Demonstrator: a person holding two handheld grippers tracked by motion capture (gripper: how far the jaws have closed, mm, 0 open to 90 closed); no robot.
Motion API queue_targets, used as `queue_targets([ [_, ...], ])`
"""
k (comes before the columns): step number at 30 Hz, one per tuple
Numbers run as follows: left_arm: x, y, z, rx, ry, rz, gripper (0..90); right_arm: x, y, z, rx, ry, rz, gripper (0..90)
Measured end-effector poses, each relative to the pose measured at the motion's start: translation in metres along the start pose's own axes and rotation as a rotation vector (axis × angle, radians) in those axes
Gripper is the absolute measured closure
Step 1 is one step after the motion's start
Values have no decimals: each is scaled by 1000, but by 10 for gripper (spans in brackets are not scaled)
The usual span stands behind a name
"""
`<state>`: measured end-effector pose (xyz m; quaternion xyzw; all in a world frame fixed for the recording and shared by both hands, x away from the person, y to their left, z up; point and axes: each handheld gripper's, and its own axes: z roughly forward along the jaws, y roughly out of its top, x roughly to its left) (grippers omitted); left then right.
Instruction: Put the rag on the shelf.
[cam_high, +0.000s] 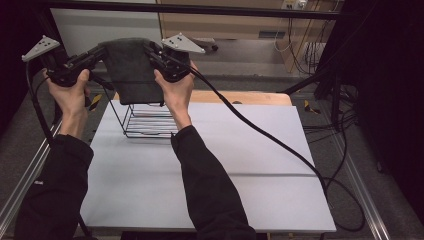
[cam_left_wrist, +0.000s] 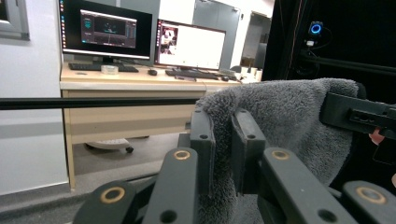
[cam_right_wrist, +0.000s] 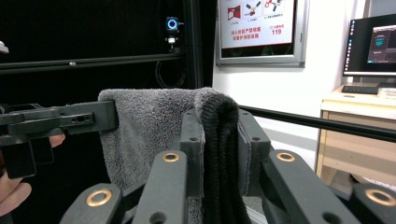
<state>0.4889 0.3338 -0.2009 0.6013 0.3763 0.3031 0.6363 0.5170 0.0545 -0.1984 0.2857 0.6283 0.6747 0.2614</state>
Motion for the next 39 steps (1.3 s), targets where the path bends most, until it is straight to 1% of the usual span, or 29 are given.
queue_targets([
  [4, 0, -4, -2, 10, 4, 4, 806, 1, -4, -1, 13, -1, -20, 763],
  [7, 2, -7, -4, 19, 1, 2, 806, 3, -5, -1, 20, 5, -15, 762],
  [8, 2, -8, -5, 23, 1, 4, 806, 3, -6, 0, 22, 4, -22, 762],
  [11, 3, -10, -7, 33, 3, 9, 806, 4, -8, 0, 39, 8, -24, 761],
  [14, 4, -13, -10, 41, -4, 9, 806, 5, -10, 0, 56, 16, -23, 760],
  [18, 5, -16, -15, 47, -22, 15, 806, 6, -10, -2, 81, 36, -25, 757],
  [20, 4, -17, -16, 50, -33, 18, 806, 5, -11, -5, 84, 52, -5, 757],
  [24, 0, -18, -18, 67, -44, 35, 805, 2, -13, -10, 107, 62, 12, 755],
  [26, -1, -19, -20, 75, -46, 42, 804, 2, -14, -12, 117, 71, 5, 754],
  [30, -2, -22, -24, 84, -58, 32, 802, 3, -17, -16, 121, 95, 0, 752],
  [36, -6, -25, -30, 124, -61, 44, 795, 5, -22, -22, 144, 120, -8, 749],
  [38, -6, -27, -32, 144, -66, 31, 791, 5, -23, -23, 159, 130, -11, 746],
  [39, -6, -28, -33, 146, -69, 22, 788, 6, -23, -24, 160, 135, -19, 744],
])
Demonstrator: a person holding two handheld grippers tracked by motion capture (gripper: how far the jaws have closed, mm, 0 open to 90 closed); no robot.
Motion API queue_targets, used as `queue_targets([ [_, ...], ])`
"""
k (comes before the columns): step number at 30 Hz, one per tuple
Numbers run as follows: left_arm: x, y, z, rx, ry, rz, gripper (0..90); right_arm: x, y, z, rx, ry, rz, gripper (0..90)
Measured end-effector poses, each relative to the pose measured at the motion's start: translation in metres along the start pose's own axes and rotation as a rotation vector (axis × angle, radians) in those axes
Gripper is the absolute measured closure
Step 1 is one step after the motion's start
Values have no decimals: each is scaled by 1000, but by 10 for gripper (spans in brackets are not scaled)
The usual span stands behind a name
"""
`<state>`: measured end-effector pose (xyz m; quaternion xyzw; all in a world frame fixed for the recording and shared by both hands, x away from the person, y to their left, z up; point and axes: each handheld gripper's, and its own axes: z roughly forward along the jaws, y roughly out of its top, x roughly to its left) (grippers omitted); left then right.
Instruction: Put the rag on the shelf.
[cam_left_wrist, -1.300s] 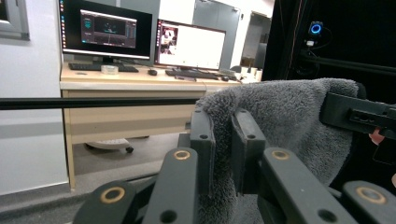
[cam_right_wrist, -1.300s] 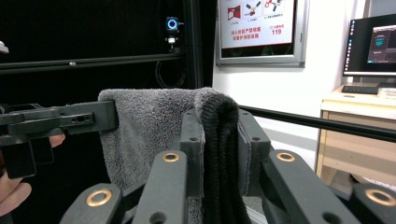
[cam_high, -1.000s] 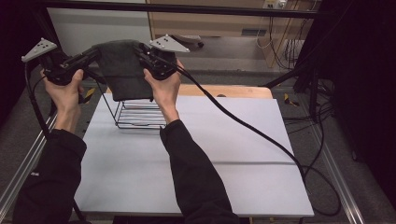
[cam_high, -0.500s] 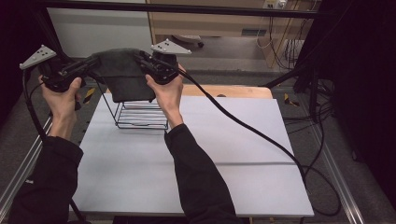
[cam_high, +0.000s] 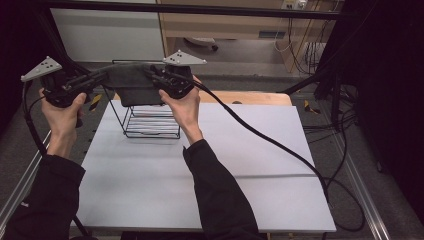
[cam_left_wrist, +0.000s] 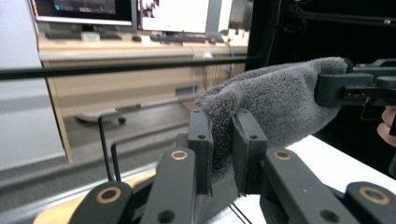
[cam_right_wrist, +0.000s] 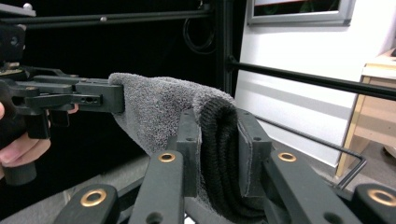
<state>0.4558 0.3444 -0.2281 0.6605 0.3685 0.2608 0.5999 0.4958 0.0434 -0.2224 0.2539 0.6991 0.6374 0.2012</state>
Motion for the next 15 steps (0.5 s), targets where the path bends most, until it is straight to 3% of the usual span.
queue_targets([
  [5, -1, -3, -5, 31, -3, -9, 778, 3, -2, -1, 15, 14, -19, 745],
  [9, -1, 3, -10, 63, 1, -8, 743, 3, -3, -1, 19, 18, -28, 746],
  [15, 7, 21, -23, 42, 45, -60, 731, 5, -4, -3, 22, 18, -48, 744],
])
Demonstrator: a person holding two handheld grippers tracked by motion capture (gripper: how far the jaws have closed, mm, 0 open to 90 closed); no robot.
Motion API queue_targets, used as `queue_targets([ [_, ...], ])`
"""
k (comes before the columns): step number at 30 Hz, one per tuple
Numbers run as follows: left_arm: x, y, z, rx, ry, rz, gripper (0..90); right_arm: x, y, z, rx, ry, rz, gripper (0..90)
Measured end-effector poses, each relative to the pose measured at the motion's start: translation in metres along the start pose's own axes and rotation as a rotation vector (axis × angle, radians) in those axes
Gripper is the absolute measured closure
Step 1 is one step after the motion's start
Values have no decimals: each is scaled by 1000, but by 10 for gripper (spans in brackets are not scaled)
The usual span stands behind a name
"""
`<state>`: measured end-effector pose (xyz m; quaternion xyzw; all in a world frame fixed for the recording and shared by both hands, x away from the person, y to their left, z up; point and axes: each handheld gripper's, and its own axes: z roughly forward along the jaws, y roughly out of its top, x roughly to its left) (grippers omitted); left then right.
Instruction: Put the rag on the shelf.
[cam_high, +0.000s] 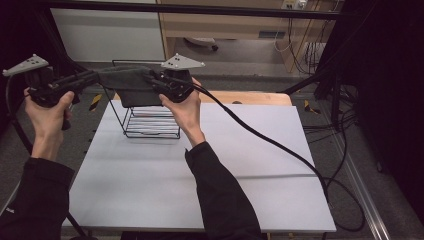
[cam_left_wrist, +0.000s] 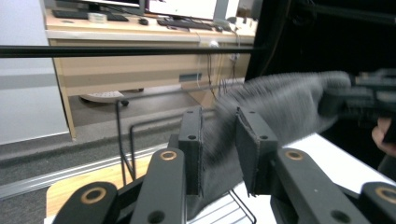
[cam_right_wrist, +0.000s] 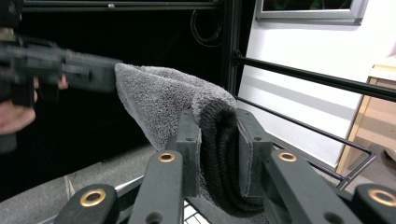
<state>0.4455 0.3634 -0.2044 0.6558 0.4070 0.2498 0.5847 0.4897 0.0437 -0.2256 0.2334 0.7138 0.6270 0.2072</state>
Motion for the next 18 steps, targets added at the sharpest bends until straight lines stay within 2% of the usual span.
queue_targets([
  [3, 1, 6, 2, 17, -4, -16, 776, 1, -3, -1, 1, 7, -10, 742],
  [7, -4, 8, 14, 64, -27, -14, 824, 1, -6, -2, 0, 20, -22, 737],
  [10, -7, 6, 20, 87, -51, -16, 860, 2, -7, -3, 3, 26, -48, 730],
  [14, -8, 1, 21, 108, -84, -23, 887, 1, -9, -6, 14, 42, -47, 713],
  [18, -7, -5, 20, 150, -80, -8, 896, 3, -10, -8, 28, 56, -55, 676],
])
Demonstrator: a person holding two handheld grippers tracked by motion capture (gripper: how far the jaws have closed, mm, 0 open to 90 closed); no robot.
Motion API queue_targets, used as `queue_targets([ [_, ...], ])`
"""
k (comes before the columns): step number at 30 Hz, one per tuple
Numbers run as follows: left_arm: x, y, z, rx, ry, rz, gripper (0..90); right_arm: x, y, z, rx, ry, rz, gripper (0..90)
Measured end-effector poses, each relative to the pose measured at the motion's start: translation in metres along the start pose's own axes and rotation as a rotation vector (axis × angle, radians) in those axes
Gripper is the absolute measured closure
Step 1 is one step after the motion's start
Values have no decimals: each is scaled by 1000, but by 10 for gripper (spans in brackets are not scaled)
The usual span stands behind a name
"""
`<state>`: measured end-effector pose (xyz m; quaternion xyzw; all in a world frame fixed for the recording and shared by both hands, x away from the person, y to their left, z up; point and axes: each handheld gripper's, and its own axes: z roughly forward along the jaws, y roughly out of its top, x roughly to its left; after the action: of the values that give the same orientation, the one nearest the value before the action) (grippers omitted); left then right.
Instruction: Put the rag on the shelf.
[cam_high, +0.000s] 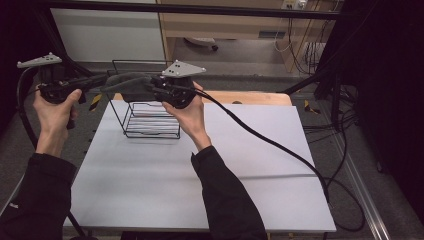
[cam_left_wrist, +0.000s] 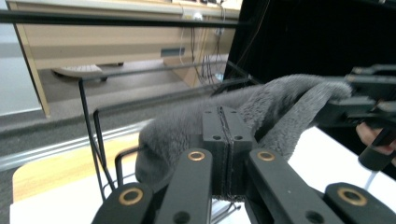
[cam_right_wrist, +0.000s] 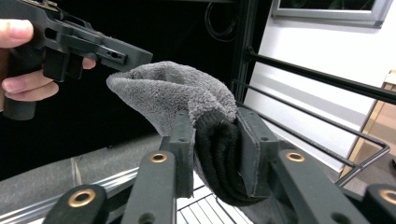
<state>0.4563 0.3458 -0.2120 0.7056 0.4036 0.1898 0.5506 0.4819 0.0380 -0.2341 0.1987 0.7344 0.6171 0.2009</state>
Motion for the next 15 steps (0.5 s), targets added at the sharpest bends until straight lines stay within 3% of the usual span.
queue_targets([
  [11, -3, -19, 6, 72, 4, 48, 899, 4, 7, -10, -4, 47, 23, 534],
  [13, -3, -22, 9, 85, 7, 54, 900, 4, 8, -11, -11, 48, 31, 562],
  [15, -3, -25, 13, 102, 18, 66, 900, 2, 8, -11, 4, 52, 47, 672],
])
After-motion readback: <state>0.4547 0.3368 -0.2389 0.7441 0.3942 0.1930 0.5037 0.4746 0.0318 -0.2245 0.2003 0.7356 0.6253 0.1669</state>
